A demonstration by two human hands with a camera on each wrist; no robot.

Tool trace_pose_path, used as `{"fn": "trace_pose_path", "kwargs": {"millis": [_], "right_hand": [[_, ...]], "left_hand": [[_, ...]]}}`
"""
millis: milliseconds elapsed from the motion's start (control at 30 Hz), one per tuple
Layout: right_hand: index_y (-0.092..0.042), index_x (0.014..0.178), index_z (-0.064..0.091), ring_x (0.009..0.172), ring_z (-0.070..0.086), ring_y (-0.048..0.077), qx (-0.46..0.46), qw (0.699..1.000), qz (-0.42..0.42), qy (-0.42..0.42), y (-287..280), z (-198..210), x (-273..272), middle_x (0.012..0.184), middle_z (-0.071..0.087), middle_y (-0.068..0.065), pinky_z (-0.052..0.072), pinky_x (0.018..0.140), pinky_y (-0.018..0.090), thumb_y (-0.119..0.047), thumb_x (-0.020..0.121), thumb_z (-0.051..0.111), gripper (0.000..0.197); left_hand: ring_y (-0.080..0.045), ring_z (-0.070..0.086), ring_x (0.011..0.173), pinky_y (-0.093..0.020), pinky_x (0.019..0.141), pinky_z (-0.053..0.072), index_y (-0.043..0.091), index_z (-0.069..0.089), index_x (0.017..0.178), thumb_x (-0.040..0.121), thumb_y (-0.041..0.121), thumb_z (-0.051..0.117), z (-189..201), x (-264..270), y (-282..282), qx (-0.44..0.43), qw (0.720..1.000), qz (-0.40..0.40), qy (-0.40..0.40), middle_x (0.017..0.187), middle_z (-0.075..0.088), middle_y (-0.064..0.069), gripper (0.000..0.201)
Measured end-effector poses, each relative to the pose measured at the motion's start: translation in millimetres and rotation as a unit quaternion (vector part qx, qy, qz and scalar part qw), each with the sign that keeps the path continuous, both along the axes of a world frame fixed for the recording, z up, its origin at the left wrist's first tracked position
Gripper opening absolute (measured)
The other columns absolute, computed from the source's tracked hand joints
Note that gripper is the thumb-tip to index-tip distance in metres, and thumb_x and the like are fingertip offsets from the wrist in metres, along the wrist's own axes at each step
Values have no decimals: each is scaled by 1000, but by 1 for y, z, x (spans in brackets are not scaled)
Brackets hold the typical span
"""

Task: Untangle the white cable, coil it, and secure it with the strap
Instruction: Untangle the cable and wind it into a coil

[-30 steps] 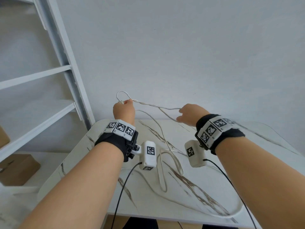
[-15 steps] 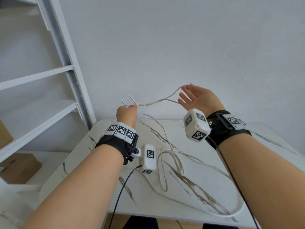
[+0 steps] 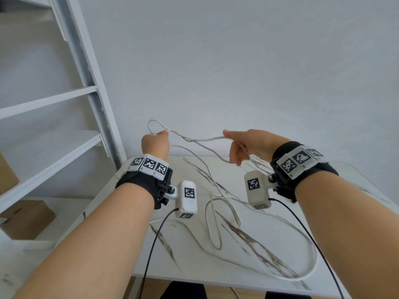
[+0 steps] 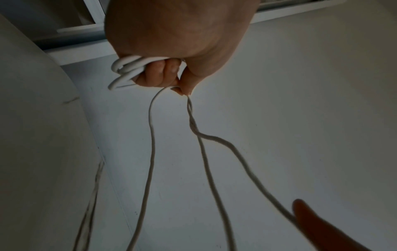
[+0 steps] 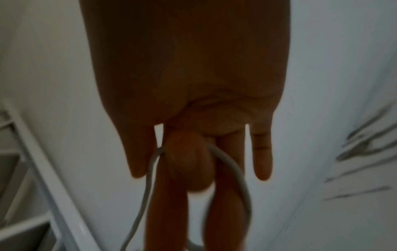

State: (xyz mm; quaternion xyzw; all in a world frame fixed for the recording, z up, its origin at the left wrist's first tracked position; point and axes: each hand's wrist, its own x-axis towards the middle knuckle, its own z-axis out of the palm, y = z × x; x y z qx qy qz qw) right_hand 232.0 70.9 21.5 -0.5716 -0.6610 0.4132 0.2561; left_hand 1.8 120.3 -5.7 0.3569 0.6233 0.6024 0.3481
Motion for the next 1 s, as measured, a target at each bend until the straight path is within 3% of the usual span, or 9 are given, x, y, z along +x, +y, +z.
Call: {"fn": "trace_pose_path", "kwargs": {"millis": [100, 167, 233, 333, 433, 567, 667, 833, 1000], "right_hand": [[-18, 79, 80, 99, 61, 8, -47, 968, 50, -242, -2, -2, -13, 79, 76, -6, 31, 99, 32, -59, 96, 35, 63], [-21, 93, 79, 100, 56, 10, -25, 940, 40, -338, 0, -6, -22, 95, 69, -11, 31, 93, 30, -52, 97, 39, 51], [-13, 107, 73, 103, 56, 19, 13, 925, 10, -381, 5, -10, -27, 105, 60, -2, 35, 87, 28, -40, 98, 45, 39], [-5, 93, 58, 86, 56, 23, 58, 913, -31, -404, 14, -16, -25, 100, 58, 9, 40, 72, 27, -23, 99, 43, 25], [-1, 103, 60, 92, 59, 27, 73, 909, -73, -404, 20, -17, -17, 111, 62, 14, 43, 74, 29, -14, 97, 41, 24], [-3, 132, 52, 117, 56, 31, 79, 941, -209, -254, 25, -15, -2, 134, 55, 13, 45, 87, 32, -5, 91, 52, 40], [-1, 141, 43, 125, 53, 31, 53, 966, -251, 15, 29, -9, 9, 137, 53, 14, 45, 93, 33, -3, 86, 64, 59], [-18, 111, 57, 133, 48, 24, 16, 864, -147, 481, 24, -5, 24, 133, 56, 1, 28, 112, 50, -18, 100, 45, 16], [-16, 67, 64, 99, 71, 21, -17, 843, -95, 529, 16, 6, 28, 81, 72, 1, 32, 101, 55, -40, 100, 39, 48]], "left_hand": [[-19, 40, 53, -31, 66, 37, 12, 41, 65, 91, 20, 55, 0, 3, -2, 3, 1000, -10, -3, 62, 43, -3, 30], [-19, 37, 52, -31, 63, 36, 12, 40, 65, 91, 20, 54, 0, 7, -5, 7, 1000, -17, 3, 60, 40, -3, 30], [-19, 35, 51, -29, 57, 33, 12, 38, 64, 91, 19, 52, 0, 10, -6, 13, 1000, -22, 11, 59, 38, -3, 32], [-18, 33, 51, -27, 52, 30, 14, 38, 63, 92, 19, 52, 2, 13, -9, 20, 999, -34, 30, 58, 36, -1, 32], [-18, 30, 50, -26, 51, 29, 17, 46, 62, 92, 18, 54, 2, 18, -12, 26, 996, -70, 47, 57, 35, 0, 32], [-17, 27, 49, -25, 50, 26, 18, 47, 60, 92, 19, 56, 2, 20, -13, 11, 989, -128, 77, 56, 33, -1, 33], [-16, 24, 46, -23, 46, 23, 15, 49, 69, 92, 20, 58, -2, 15, -12, -14, 982, -156, 101, 56, 32, -1, 26], [-16, 25, 46, -21, 43, 22, 14, 51, 72, 92, 19, 59, -10, 13, -13, -54, 973, -186, 121, 58, 33, -1, 23], [-19, 30, 45, -23, 45, 26, 11, 44, 69, 93, 20, 58, -6, 9, -13, -51, 982, -147, 108, 58, 35, -4, 29]]}}
